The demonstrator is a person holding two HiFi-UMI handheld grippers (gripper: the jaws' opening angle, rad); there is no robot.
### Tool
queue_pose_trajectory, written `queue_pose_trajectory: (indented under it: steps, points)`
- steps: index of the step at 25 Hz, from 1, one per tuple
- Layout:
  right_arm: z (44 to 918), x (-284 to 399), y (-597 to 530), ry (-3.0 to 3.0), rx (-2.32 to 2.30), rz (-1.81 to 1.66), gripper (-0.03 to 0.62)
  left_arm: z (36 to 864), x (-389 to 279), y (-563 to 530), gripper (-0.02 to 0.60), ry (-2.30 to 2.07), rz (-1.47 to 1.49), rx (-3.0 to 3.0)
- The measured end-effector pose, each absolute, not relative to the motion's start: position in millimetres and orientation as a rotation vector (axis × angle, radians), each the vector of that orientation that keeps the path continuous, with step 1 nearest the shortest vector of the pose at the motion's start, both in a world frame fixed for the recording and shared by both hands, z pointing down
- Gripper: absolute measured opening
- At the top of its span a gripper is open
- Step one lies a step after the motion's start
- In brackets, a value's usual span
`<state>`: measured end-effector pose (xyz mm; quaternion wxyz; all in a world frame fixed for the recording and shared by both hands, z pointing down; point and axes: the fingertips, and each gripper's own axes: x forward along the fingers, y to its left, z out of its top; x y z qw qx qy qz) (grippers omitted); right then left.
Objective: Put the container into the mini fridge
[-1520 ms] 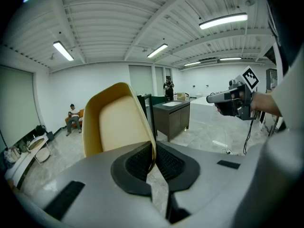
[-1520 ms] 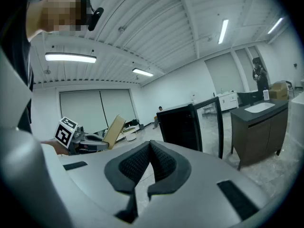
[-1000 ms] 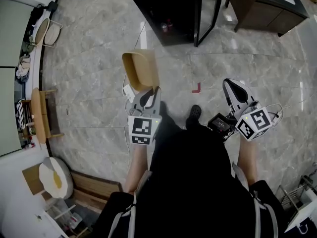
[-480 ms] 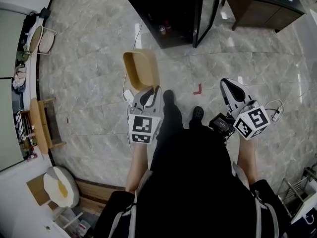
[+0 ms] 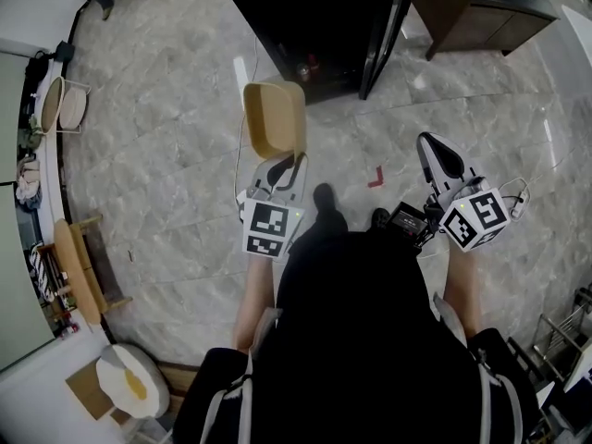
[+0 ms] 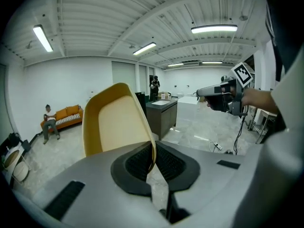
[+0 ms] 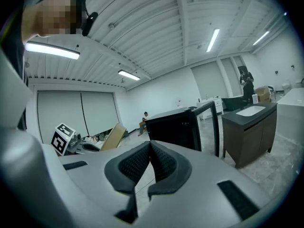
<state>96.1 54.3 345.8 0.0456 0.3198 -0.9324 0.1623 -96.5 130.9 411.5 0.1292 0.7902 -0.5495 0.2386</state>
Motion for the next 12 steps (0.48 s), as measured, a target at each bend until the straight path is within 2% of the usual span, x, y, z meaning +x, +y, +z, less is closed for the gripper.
queue_pose_trajectory:
  steps: [6, 12]
  points:
    - [351.6, 54.8, 49.8, -2.799, 1.077, 0.505, 0.018, 435.2, -137.7, 117.9, 0.043, -1.454, 0.741, 2.353]
    - [355.4, 42.7, 53.8, -2.753, 1.149, 0.526, 0.018, 455.1, -153.5, 103.1, 0.043, -1.335, 0.771, 2.374]
